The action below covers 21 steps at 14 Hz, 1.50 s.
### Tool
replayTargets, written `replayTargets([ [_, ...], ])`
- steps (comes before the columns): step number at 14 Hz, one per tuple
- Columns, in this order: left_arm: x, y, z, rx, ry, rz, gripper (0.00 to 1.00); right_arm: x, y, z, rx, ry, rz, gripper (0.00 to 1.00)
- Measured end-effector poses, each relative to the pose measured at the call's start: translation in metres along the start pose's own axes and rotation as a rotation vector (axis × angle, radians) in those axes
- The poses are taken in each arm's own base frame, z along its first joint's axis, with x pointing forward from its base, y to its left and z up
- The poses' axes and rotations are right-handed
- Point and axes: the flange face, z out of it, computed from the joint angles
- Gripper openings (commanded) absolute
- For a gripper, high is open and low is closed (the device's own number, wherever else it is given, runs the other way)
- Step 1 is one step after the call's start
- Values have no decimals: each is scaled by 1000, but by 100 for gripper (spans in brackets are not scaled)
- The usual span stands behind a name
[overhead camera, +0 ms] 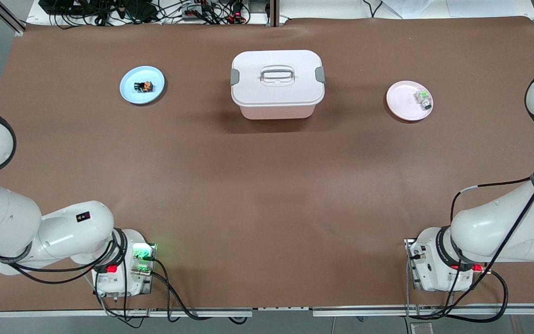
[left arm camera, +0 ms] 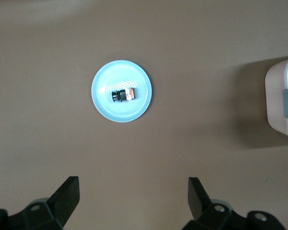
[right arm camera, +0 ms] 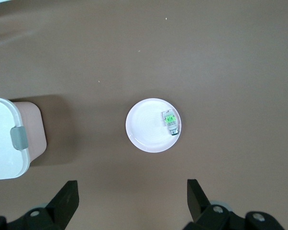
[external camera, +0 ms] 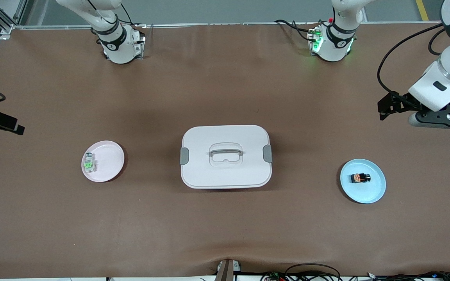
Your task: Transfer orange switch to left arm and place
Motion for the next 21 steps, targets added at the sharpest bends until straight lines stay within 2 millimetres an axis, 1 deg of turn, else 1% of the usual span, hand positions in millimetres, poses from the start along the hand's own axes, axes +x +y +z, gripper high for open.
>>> replayTargets([
  [2,-11,-7,-11,-19,-14,-38,100,-7,-2,-9,0,6,-3,100],
  [4,-22,-7,-25,-33,-14,-86,100,-13,-3,-9,-1,-24,-5,100],
  [5,-28,-4,-30,-32,-18,-109,100,-15,-3,-7,-2,-42,-6,100],
  [8,-42,12,-35,-25,-25,-140,100,-15,-5,3,-5,-75,-8,100],
  [9,-47,11,-36,-25,-26,-145,100,-15,-6,6,-11,-81,-8,100],
  [11,-53,1,-39,-25,-22,-161,100,-15,-8,7,-39,-83,-5,100],
  [13,-56,-7,-41,-26,-20,-169,100,-16,-6,7,-51,-91,0,100],
  [15,-55,-11,-40,-26,-16,-175,100,-18,-2,4,-53,-90,7,100],
  [18,-53,-11,-38,-28,-3,-176,100,-25,-3,-2,-53,-85,6,100],
  [21,-51,-11,-37,-28,5,-176,100,-31,-2,3,-53,-79,7,100],
])
